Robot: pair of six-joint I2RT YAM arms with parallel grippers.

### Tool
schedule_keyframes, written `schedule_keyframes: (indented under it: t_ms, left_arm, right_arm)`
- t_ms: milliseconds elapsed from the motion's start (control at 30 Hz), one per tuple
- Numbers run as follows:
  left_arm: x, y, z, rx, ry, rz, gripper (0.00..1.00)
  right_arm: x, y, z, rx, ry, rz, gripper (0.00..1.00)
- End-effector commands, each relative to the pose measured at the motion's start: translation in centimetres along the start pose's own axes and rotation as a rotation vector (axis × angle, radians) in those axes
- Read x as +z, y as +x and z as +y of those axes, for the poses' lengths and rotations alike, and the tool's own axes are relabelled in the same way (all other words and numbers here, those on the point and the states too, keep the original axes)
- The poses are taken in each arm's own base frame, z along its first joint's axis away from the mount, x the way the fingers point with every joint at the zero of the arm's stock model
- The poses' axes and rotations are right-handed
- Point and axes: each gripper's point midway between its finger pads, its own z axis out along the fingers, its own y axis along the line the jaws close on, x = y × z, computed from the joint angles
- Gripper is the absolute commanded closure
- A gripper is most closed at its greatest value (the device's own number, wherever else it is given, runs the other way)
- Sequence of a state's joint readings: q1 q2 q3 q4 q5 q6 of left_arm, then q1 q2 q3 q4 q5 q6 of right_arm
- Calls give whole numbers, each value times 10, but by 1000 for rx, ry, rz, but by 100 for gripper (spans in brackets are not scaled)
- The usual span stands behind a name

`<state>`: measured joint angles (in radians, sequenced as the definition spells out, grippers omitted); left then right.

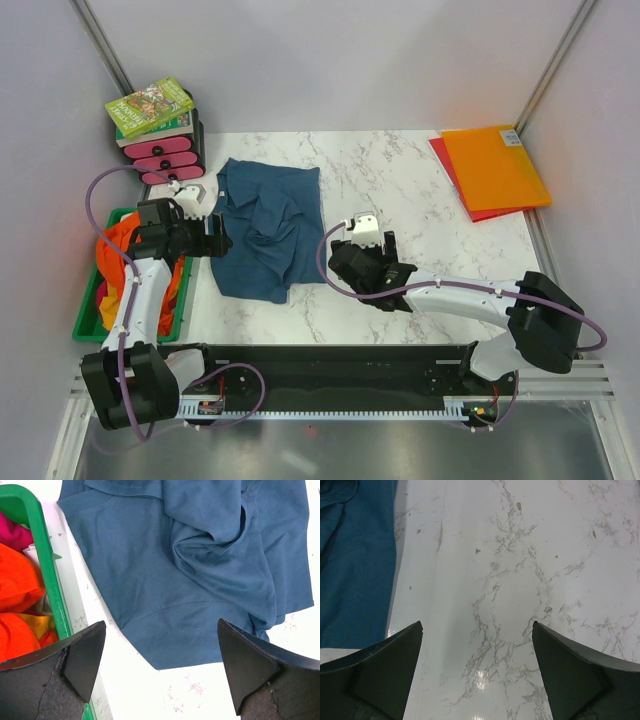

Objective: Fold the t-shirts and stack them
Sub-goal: Flatten out the tshirt

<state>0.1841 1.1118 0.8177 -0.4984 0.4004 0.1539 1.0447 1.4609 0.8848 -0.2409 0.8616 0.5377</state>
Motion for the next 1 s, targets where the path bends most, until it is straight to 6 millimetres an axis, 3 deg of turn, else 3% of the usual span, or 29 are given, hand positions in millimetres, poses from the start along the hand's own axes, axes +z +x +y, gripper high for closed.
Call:
schedule_keyframes:
  t_ms: [0,300,400,600,667,767,800,833,900,967]
  left_arm:
    - [-1,-11,1,-14,-5,-41,0]
    - [0,-9,2,-16,-6,-35,0]
    - [1,-8,2,-19,-4,-31,0]
    - [2,-5,2,-22,4,-24,0]
    - [4,-4,3,-26,1,-17,1]
    - [5,-3,3,-26,3,-13,0]
    - [5,-3,3,-27,4,-14,0]
    - [5,-3,3,-26,7,-13,0]
    - [6,-2,3,-27,9,-10,0]
    - [6,-1,4,-29,6,-5,0]
  right_arm:
    - [0,-1,3,31,-5,-8,2]
    - [1,2,3,27,-7,-2,2]
    - [0,3,12,13,-51,13,2]
    - [-14,9,67,-44,-235,37,6]
    - [-15,22,84,-71,-267,66,7]
    - [-15,31,114,-96,-330,84,15]
    - [-17,24,126,-95,-351,72,18]
    - [-14,32,135,-121,-350,82,20]
    - [-13,17,152,-108,-364,56,23]
    - [-7,16,164,-128,-368,52,25]
